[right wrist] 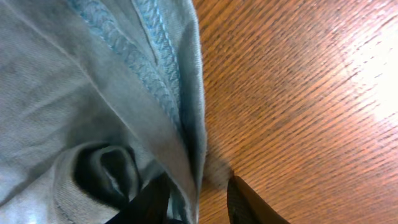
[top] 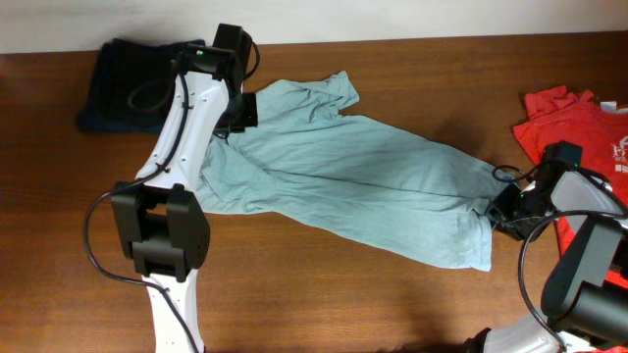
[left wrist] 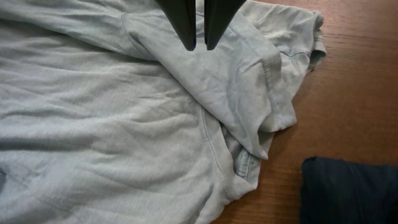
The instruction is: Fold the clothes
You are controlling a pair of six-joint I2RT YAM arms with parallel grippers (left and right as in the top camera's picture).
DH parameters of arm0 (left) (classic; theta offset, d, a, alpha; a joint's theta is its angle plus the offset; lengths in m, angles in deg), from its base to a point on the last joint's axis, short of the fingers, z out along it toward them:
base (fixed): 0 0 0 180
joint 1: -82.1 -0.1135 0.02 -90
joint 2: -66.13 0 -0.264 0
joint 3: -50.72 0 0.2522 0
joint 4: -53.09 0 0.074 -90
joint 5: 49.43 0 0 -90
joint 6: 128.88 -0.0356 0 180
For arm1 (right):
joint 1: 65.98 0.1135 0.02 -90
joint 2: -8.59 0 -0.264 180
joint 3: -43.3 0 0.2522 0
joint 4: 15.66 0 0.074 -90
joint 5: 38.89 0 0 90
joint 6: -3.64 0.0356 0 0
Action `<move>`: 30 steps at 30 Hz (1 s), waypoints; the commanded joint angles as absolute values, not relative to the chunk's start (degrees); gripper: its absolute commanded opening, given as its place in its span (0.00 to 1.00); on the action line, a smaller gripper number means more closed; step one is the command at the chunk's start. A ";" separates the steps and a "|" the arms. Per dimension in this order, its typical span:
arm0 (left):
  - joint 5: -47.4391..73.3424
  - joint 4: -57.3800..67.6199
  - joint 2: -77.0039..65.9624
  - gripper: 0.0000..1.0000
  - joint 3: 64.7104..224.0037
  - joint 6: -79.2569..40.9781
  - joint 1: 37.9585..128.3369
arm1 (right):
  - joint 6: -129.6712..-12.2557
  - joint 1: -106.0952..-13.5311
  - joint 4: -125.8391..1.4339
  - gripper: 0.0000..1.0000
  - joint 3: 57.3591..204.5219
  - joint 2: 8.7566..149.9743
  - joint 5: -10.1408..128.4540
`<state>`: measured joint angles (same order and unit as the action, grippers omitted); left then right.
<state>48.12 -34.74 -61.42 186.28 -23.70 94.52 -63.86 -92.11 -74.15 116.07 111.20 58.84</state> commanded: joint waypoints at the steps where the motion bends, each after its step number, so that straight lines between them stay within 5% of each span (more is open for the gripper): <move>1: 48.99 -34.76 -61.66 0.07 186.13 -24.83 94.46 | -63.58 -92.26 -74.13 0.26 115.78 111.20 59.41; 3: 48.99 -34.74 -61.66 0.07 186.13 -24.83 94.59 | -63.58 -92.26 -74.13 0.04 115.78 111.20 58.27; 30: 49.02 -34.36 -61.66 0.08 186.13 -24.83 94.81 | -75.64 -92.30 -80.20 0.04 122.67 111.20 46.23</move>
